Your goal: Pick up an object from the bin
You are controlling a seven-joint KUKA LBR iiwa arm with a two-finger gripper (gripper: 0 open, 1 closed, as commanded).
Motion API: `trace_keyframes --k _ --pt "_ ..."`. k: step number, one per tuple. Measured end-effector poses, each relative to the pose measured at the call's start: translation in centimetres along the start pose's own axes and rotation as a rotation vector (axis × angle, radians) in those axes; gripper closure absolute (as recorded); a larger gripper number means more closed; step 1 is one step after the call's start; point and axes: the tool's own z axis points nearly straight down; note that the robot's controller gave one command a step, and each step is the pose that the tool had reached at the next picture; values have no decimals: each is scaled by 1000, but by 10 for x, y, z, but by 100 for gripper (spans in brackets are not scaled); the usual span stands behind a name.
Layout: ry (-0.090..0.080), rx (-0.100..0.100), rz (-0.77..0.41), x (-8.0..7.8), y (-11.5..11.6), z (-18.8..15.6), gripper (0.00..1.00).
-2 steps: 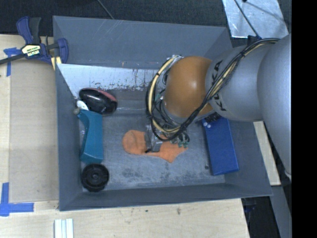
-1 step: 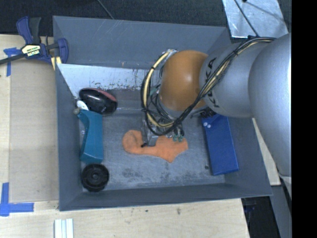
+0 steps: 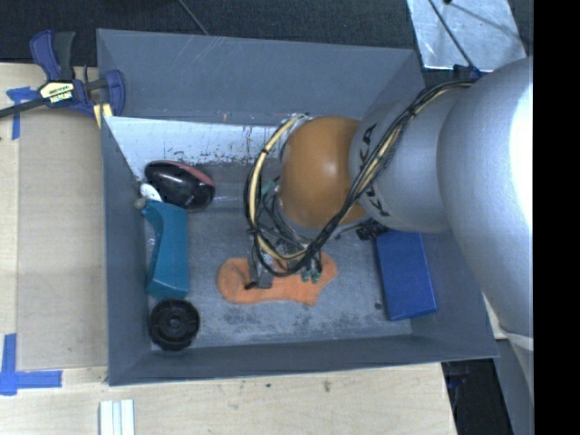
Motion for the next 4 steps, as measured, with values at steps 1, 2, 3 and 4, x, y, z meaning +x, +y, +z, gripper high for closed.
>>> trace_keyframes --k 1,2,3,4 --pt "-6 0 -28 -11 -18 -179 100" --pt "3 0 -28 -9 -18 -175 0" --pt "3 0 -28 -9 -18 -175 0" --pt "-4 0 -86 2 -24 -134 0"
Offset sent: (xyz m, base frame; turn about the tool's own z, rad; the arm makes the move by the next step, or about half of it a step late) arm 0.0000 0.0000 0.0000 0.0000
